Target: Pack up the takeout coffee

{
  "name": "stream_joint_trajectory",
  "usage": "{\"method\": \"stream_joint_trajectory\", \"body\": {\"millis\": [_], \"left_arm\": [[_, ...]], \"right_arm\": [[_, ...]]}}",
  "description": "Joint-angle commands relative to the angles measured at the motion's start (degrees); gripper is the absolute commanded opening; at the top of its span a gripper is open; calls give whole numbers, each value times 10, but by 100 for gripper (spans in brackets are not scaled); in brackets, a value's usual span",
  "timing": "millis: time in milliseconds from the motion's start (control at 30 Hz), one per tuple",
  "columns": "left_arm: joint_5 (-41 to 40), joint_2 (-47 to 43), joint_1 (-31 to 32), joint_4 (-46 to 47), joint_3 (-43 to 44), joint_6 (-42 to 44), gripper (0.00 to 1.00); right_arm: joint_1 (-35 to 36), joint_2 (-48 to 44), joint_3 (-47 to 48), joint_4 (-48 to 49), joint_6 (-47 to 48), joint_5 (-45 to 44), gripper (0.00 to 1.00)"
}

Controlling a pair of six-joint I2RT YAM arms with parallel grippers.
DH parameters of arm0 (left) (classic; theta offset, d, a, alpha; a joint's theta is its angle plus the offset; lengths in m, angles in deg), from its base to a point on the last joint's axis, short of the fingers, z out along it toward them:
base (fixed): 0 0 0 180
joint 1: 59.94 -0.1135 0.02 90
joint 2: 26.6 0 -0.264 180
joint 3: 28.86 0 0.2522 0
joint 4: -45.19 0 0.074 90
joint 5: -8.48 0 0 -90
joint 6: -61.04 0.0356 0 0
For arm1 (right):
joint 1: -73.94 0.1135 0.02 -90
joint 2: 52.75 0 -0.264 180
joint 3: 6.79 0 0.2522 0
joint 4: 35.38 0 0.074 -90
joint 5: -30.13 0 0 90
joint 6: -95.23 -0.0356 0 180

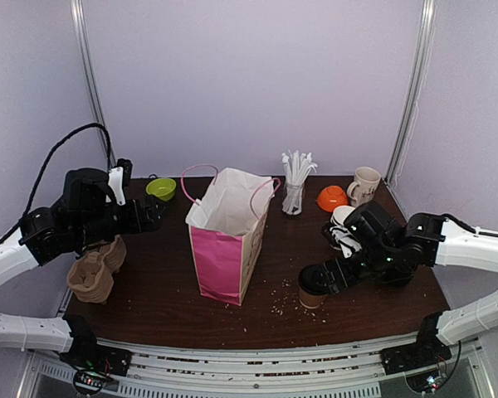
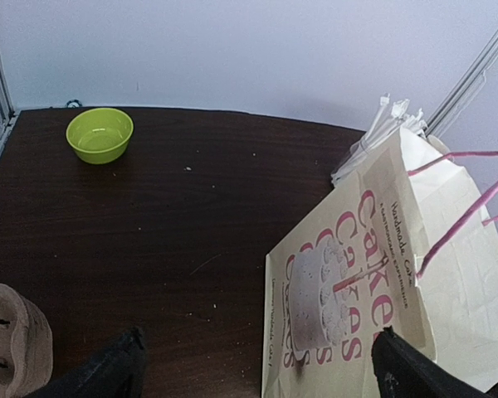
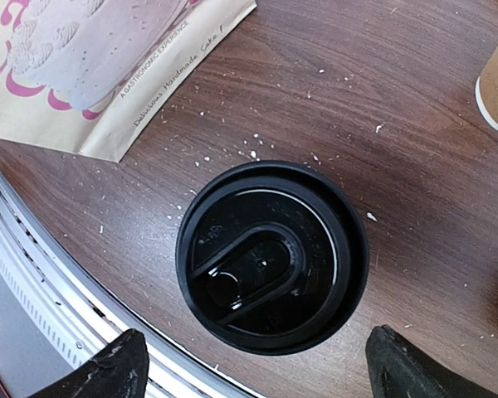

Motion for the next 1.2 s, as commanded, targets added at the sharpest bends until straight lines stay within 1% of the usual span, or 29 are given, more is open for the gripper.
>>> {"method": "stream_joint_trajectory", "body": {"millis": [0, 133, 200, 333, 400, 567, 633, 700, 800, 900, 967, 1033, 1133, 1167], "left_arm": [[12, 9, -3, 24, -9, -13, 98], [15, 12, -2, 32, -10, -13, 98], [15, 12, -3, 34, -10, -15, 98], [15, 7, -3, 34, -16, -13, 98], [21, 5, -3, 36, -21, -13, 98], [74, -11, -3, 40, -46, -3, 96], [99, -29, -3, 30, -54, 5, 96], [136, -49, -3, 16, -62, 20, 92], [179, -65, -2, -39, -71, 13, 87], [201, -87, 7, -87, -102, -28, 80], [215, -98, 21, -101, -136, -67, 74], [223, -100, 49, -98, -172, -105, 63], [201, -85, 112, -75, -200, -152, 43], [199, -72, 133, -60, -206, -162, 38]], "right_arm": [[-2, -29, -21, 32, -18, -15, 92], [-2, -33, -42, 30, -31, -17, 95], [-2, -43, -57, 51, -50, -22, 96], [-5, -92, -108, 136, -120, -34, 97], [-7, -115, -133, 183, -161, -54, 97], [-7, -183, -196, 264, -218, -94, 97], [-7, -204, -209, 276, -225, -102, 97], [-7, -218, -210, 266, -222, -113, 97], [-7, -233, -205, 243, -211, -133, 97], [-7, -237, -200, 230, -201, -144, 97], [-7, -234, -198, 228, -195, -150, 97], [-8, -227, -195, 227, -189, -154, 97], [-8, -215, -192, 228, -182, -155, 97], [-8, -212, -192, 229, -181, -153, 97]]}}
